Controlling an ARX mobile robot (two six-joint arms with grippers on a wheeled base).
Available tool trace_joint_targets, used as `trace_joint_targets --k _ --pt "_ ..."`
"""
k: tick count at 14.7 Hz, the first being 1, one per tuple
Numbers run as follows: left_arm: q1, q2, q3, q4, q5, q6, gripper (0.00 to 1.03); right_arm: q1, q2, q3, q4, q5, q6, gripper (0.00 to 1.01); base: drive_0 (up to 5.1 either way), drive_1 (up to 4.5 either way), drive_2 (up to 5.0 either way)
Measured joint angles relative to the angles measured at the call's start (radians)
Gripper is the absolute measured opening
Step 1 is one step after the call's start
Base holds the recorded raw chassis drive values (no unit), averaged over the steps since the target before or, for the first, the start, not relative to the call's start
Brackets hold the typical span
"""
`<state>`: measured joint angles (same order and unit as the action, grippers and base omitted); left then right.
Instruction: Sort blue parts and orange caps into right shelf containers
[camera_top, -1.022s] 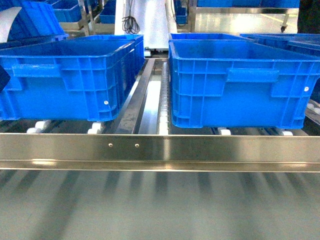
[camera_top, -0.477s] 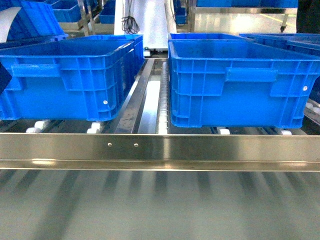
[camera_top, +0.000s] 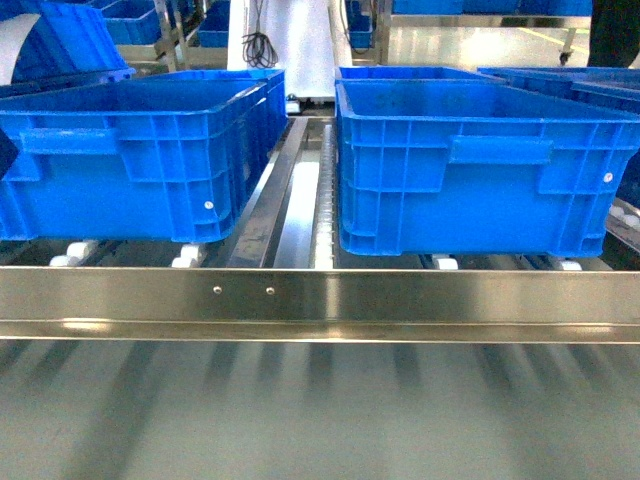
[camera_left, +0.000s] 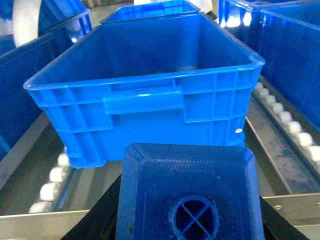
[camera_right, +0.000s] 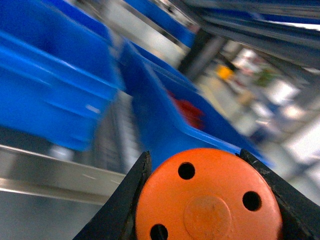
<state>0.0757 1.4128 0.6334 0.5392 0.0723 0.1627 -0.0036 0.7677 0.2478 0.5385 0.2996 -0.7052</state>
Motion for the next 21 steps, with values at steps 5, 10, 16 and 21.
trace_joint_targets --k 5,10,16,21 --pt "-0.002 0.000 0.000 -0.003 0.004 0.000 0.44 0.003 -0.198 -0.132 -0.083 -0.297 0.658 0.44 0.0 0.00 0.0" --pt "-0.002 0.000 0.000 -0.003 0.004 0.000 0.44 0.003 -0.207 -0.141 -0.086 -0.297 0.690 0.44 0.0 0.00 0.0" --pt "-0.002 0.000 0.000 -0.003 0.004 0.000 0.44 0.003 -0.207 -0.141 -0.085 -0.297 0.690 0.44 0.0 0.00 0.0" --pt "-0.002 0.000 0.000 -0.003 0.004 0.000 0.44 0.003 -0.207 -0.141 -0.085 -0.297 0.690 0.44 0.0 0.00 0.0"
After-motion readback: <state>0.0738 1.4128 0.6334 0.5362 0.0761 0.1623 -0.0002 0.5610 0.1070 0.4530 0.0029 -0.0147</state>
